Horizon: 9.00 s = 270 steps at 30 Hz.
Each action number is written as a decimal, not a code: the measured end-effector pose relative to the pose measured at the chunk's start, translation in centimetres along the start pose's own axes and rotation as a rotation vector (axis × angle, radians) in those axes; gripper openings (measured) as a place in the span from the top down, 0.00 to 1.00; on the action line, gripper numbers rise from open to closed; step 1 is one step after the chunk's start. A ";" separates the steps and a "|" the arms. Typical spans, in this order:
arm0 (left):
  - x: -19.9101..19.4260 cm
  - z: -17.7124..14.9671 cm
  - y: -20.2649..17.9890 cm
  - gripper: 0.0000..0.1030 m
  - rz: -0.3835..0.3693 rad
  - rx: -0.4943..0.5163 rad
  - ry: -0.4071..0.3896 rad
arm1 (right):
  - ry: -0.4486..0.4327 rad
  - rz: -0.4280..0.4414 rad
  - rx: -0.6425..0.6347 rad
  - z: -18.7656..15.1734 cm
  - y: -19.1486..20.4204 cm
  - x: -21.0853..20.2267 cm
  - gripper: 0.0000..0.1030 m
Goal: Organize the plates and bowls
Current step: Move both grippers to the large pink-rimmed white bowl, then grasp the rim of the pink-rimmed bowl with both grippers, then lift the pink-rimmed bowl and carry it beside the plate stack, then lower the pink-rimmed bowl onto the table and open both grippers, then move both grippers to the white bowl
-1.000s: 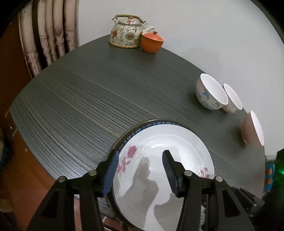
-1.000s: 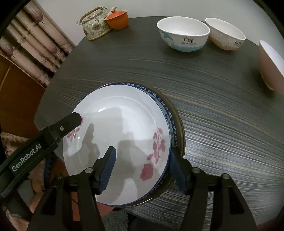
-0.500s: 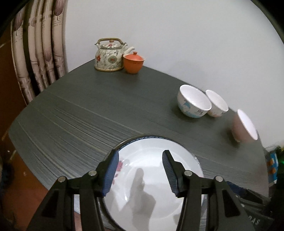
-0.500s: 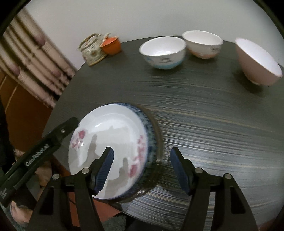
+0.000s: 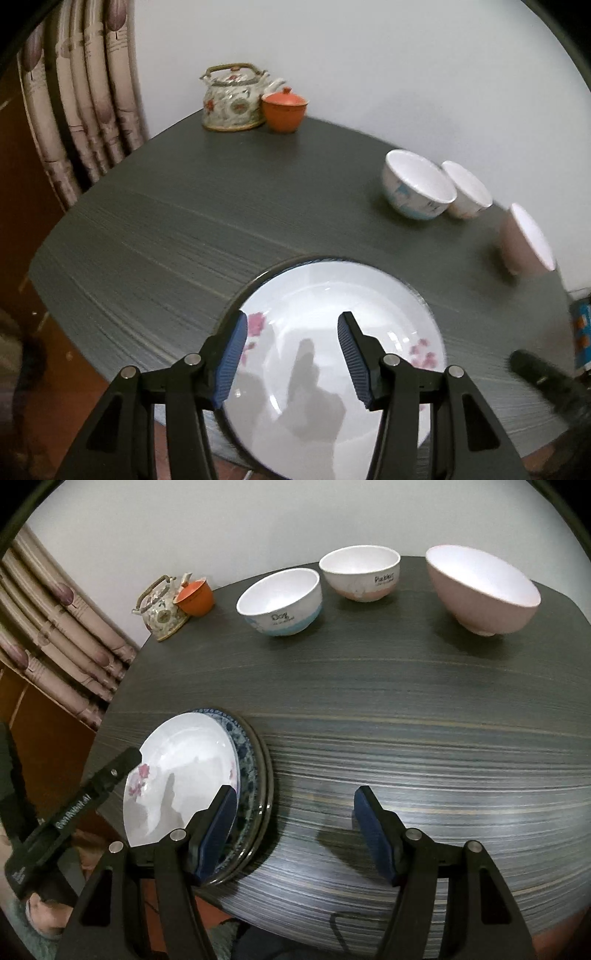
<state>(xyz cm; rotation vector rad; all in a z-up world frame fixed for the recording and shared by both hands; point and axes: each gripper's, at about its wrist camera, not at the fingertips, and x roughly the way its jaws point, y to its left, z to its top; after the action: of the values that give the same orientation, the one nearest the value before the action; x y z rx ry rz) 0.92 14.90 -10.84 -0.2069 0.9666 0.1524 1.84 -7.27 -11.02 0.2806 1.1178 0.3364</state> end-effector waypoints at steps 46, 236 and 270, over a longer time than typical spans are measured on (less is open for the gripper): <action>12.1 12.2 -31.8 0.49 -0.199 0.131 0.366 | -0.068 -0.195 0.253 16.9 -25.1 -3.0 0.38; 1.1 1.4 -11.8 0.80 -0.325 -0.045 0.296 | -0.009 -0.116 0.193 1.4 -13.7 -6.1 0.57; 11.5 15.8 -6.6 0.76 -0.283 -0.207 0.229 | 0.097 0.052 -0.024 17.0 -3.7 4.2 0.55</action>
<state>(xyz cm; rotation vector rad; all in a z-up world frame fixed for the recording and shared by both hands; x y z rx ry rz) 21.47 12.71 -10.96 -0.5579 1.1379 -0.0329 19.42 -9.86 -8.88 0.2746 1.2026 0.4131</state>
